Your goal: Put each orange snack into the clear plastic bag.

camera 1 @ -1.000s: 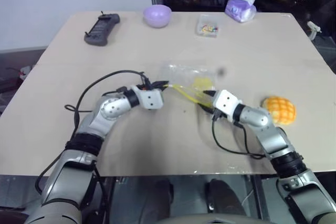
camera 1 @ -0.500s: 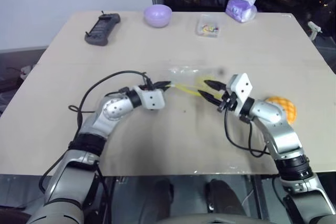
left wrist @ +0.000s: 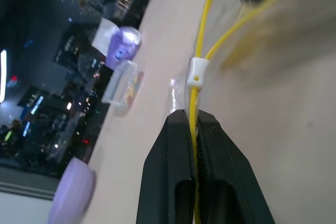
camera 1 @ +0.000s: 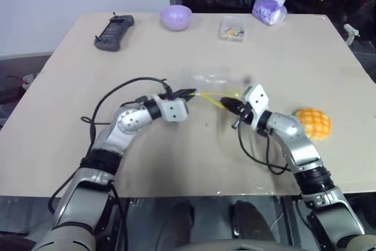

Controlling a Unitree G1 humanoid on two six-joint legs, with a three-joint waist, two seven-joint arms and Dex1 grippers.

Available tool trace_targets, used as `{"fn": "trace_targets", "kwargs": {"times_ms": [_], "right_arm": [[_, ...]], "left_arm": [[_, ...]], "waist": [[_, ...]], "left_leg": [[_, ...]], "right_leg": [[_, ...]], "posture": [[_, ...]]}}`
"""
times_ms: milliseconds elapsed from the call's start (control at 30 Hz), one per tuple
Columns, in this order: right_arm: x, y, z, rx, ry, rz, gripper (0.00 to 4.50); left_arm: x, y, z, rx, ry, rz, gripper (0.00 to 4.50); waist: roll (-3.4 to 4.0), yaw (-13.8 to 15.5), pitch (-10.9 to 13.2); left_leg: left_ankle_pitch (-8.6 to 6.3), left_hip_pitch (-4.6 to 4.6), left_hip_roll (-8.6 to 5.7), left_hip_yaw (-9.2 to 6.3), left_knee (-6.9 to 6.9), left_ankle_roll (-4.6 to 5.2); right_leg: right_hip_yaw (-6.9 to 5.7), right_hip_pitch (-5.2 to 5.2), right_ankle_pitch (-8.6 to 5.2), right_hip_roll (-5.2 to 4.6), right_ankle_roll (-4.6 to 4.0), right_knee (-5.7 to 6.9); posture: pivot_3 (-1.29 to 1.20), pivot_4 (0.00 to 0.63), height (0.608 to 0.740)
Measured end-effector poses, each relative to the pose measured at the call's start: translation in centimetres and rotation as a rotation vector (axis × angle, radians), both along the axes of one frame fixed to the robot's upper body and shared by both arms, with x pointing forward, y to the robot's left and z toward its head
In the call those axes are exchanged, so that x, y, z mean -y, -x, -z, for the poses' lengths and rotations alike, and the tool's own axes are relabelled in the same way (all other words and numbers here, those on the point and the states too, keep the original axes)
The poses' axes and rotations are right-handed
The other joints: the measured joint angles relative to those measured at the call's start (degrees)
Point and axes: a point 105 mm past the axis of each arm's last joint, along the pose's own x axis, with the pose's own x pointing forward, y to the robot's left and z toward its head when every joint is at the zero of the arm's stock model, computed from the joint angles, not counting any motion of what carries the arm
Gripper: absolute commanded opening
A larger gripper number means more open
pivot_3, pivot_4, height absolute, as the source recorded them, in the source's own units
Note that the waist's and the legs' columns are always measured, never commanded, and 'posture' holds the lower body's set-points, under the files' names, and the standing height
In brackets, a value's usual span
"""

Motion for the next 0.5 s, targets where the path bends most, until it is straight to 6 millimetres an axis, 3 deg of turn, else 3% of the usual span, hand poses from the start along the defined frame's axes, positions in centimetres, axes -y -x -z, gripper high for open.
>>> {"fn": "trace_targets", "kwargs": {"times_ms": [133, 233, 267, 400, 500], "right_arm": [[-0.1, -1.7, 0.4, 0.009, 0.063, 0.070, 0.04], [-0.6, -3.1, 0.0, 0.138, 0.261, 0.095, 0.04], [-0.9, -3.4, -0.3, 0.206, 0.323, 0.097, 0.60], [-1.0, -4.0, -0.5, 0.316, 0.385, 0.128, 2.12], [-0.8, -4.2, -1.1, 0.381, 0.400, 0.143, 3.67]], "left_arm": [[1.2, 0.9, -0.1, -0.012, 0.031, 0.054, 0.00], [2.4, 1.6, 0.4, -0.038, 0.029, 0.099, 0.00], [2.8, 1.8, 0.5, -0.044, 0.029, 0.110, 0.00], [2.7, 1.6, 0.6, -0.056, 0.025, 0.094, 0.00], [2.4, 1.3, 0.8, -0.057, 0.011, 0.065, 0.00]], "waist": [[0.01, 0.0, 0.0], [0.02, 0.0, 0.0], [0.02, 0.0, 0.0], [0.02, 0.0, 0.0], [0.02, 0.0, 0.0]], "left_leg": [[0.00, 0.00, 0.00, 0.00, 0.00, 0.00], [0.00, 0.01, 0.00, 0.02, 0.00, 0.00], [0.00, 0.01, 0.00, 0.01, 0.00, 0.00], [0.00, 0.00, 0.00, 0.02, 0.00, 0.00], [0.00, 0.00, 0.00, 0.02, 0.00, 0.00]], "right_leg": [[0.01, -0.01, 0.00, 0.00, 0.00, 0.02], [0.02, -0.03, 0.00, 0.00, 0.00, 0.02], [0.01, -0.02, 0.00, 0.00, 0.00, 0.01], [0.02, -0.02, 0.00, 0.00, 0.00, -0.01], [0.03, -0.02, 0.00, 0.00, 0.00, 0.00]], "posture": [[0.00, 0.150, 0.736], [0.00, 0.150, 0.736], [0.00, 0.150, 0.736], [0.00, 0.150, 0.736], [0.00, 0.150, 0.736]]}}
